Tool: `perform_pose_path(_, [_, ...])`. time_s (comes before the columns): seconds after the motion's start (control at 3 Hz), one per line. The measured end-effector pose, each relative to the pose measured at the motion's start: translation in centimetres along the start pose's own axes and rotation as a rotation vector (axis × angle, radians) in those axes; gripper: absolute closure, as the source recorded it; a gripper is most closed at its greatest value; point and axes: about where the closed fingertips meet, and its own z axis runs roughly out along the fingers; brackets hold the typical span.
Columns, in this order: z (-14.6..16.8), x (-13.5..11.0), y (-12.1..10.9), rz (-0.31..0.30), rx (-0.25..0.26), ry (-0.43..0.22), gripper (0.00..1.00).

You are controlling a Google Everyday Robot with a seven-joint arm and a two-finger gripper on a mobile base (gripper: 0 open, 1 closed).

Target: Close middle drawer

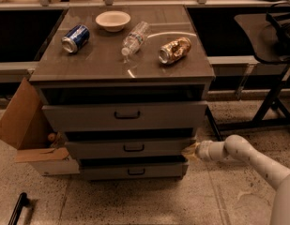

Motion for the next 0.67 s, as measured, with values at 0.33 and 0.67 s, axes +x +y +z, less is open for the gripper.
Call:
perform_pose_path(0.33, [-0.15,-0.06,0.2,-0.009,-0.009,0.0,1.0])
perform_pose_path(0.67, [-0.15,-0.06,0.2,-0.009,-0.009,0.0,1.0])
